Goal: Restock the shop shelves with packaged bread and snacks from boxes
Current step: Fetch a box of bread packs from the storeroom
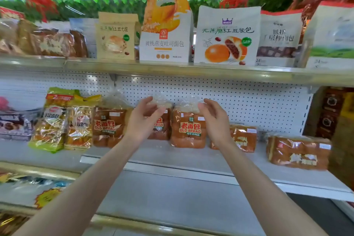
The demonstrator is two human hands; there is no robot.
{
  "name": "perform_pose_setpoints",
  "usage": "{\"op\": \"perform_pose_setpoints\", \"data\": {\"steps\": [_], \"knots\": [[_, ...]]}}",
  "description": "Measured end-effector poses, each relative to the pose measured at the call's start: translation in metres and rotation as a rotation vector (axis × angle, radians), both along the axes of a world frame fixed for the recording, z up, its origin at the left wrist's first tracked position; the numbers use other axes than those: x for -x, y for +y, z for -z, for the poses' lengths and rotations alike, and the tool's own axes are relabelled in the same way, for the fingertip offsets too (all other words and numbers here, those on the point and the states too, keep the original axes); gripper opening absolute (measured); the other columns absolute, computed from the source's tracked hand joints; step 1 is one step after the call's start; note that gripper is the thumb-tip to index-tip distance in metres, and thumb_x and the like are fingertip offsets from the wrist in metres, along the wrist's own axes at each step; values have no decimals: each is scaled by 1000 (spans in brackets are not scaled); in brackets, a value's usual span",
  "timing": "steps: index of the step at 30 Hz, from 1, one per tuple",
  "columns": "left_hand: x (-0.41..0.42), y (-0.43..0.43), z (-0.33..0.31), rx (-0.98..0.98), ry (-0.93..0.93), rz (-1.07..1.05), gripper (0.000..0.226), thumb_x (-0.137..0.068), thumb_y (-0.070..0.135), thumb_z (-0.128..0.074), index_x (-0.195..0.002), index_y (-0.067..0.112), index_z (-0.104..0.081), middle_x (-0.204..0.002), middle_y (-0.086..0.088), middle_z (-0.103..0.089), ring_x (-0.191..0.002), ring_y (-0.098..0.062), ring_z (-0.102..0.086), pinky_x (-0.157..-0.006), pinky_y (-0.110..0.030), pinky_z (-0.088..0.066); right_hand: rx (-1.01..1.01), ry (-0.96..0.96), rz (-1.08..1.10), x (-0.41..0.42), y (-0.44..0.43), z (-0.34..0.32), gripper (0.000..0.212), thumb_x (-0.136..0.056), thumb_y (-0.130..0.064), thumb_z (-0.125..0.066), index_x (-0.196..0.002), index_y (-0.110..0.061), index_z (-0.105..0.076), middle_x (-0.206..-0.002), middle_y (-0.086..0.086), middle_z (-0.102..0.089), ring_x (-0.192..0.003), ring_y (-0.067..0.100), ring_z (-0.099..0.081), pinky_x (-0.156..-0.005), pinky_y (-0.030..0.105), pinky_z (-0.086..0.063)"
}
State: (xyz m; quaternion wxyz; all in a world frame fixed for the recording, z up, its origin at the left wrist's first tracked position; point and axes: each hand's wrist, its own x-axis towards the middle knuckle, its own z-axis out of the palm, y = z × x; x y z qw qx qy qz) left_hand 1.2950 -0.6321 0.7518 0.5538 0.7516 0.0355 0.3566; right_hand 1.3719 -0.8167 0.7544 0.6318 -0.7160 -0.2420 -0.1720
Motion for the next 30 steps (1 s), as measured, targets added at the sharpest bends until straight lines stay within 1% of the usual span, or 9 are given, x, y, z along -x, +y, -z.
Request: {"op": "perform_pose_setpoints", "data": {"steps": [6, 9, 11, 13, 16, 18, 23, 27, 30], "knots": [[63, -17, -4, -30, -29, -230, 54, -88, 34, -67, -136, 20, -48, -115, 5, -62, -105, -11, -61, -90, -32, -52, 22, -49, -240, 18, 13, -10, 40, -95, -34, -58, -130, -15, -55, -114, -13, -57, -106, 1, -54, -78, 0, -35], [116, -8, 1, -87, -12, -360, 45, -88, 28, -68, -128, 23, -49, -106, 9, -62, -99, -3, -60, -80, -12, -49, 30, -52, -391, 45, 40, -10, 42, -95, -34, -58, -130, -13, -55, -117, -11, -58, -99, -6, -54, -78, -1, -35], [153, 2, 1, -61, 2, -459, 52, -89, 29, -67, -136, 19, -46, -110, 5, -62, -102, -8, -60, -73, -4, -45, 36, -51, -503, 68, 62, -8, 43, -94, -35, -58, -130, -12, -55, -113, -13, -58, -94, -13, -51, -78, 1, -36], [193, 15, -1, -40, 4, -560, 56, -89, 31, -67, -139, 17, -44, -113, 4, -62, -108, -12, -60, -79, -10, -48, 30, -49, -603, 98, 87, -7, 44, -94, -35, -58, -131, -12, -54, -110, -14, -57, -94, -10, -52, -78, 3, -38], [262, 35, -2, -24, 5, -704, 65, -86, 38, -71, -140, 16, -43, -117, 2, -62, -110, -15, -61, -90, -32, -53, 22, -37, -750, 154, 131, -8, 44, -93, -38, -58, -130, -14, -56, -115, -11, -59, -99, -3, -54, -87, 10, -40], [315, 48, -3, -12, -3, -812, 62, -86, 36, -71, -139, 15, -44, -117, 0, -62, -109, -16, -60, -83, -24, -54, 27, -46, -845, 202, 163, -9, 40, -94, -36, -58, -128, -15, -56, -109, -17, -58, -97, -7, -53, -85, 6, -40], [445, 78, -3, -19, -12, -1022, 62, -86, 37, -69, -140, 15, -46, -116, 0, -63, -105, -14, -61, -94, -32, -49, -12, -51, -1028, 322, 234, -10, 31, -95, -29, -58, -121, -12, -60, -113, -7, -62, -110, 10, -58, -81, 6, -40], [553, 106, -2, -38, -11, -1146, 61, -82, 44, -71, -134, 22, -49, -117, 1, -64, -107, -14, -62, -93, -37, -52, -25, -45, -1151, 427, 291, -8, 33, -97, -28, -57, -124, -11, -60, -110, -7, -62, -106, 8, -57, -77, 2, -40], [632, 129, -6, -38, -3, -1239, 57, -88, 38, -67, -138, 20, -46, -119, 0, -63, -107, -15, -62, -86, -27, -52, -36, -60, -1220, 504, 334, -5, 36, -96, -30, -57, -128, -13, -57, -108, -14, -58, -102, 1, -56, -74, -1, -39]]}}
